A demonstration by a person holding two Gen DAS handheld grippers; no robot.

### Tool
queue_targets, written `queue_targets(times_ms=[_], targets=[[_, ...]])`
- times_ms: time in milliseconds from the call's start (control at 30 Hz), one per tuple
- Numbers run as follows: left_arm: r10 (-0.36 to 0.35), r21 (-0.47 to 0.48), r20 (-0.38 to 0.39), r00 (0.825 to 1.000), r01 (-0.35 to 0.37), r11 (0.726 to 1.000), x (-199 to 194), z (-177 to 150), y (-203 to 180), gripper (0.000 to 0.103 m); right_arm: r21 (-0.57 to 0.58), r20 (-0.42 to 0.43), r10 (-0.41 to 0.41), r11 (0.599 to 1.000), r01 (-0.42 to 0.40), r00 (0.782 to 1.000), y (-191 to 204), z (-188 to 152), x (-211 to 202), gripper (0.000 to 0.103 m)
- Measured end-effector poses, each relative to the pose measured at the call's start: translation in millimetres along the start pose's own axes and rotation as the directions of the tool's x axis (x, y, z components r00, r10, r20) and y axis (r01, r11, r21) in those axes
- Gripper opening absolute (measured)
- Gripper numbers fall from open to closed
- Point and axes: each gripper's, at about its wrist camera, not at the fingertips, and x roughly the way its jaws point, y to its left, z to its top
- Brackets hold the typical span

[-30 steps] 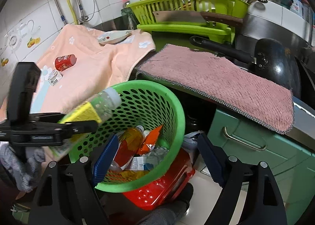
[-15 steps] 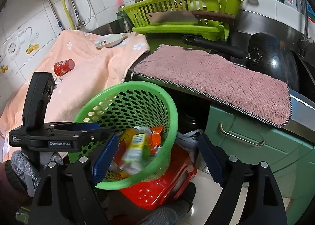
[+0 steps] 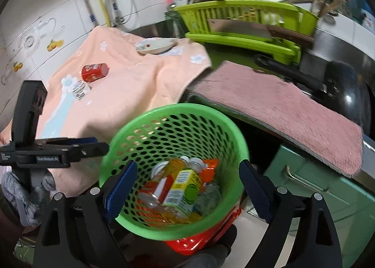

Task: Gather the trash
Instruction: 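Lower the Calamansi juice bottle into the green basket and open the left gripper, then grasp the white Yili milk carton with the left gripper while the right gripper approaches the red cup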

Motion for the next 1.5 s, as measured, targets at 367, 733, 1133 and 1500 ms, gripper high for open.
queue_targets(times_ms=[367,733,1133,1500], targets=[[0.130,-0.157,0.080,0.988,-0.116,0.981,-48,13,84,0.070,-0.118,-0.032,0.084,0.989,-0.087,0.996,59,37,34,0.086],[0.274,-0.346,0.112,0.955,-0.221,0.912,-80,55,174,0.070,-0.209,-0.051,0.147,0.966,-0.154,0.988,108,63,62,0.086],[0.397,-0.531,0.081,0.914,-0.297,0.793,-76,122,258,0.080,-0.255,-0.080,0.181,0.947,-0.195,0.980,128,78,85,0.086],[0.392,-0.661,0.024,0.920,-0.280,0.697,-48,150,311,0.087,-0.255,-0.117,0.195,0.942,-0.219,0.974,127,82,107,0.087]])
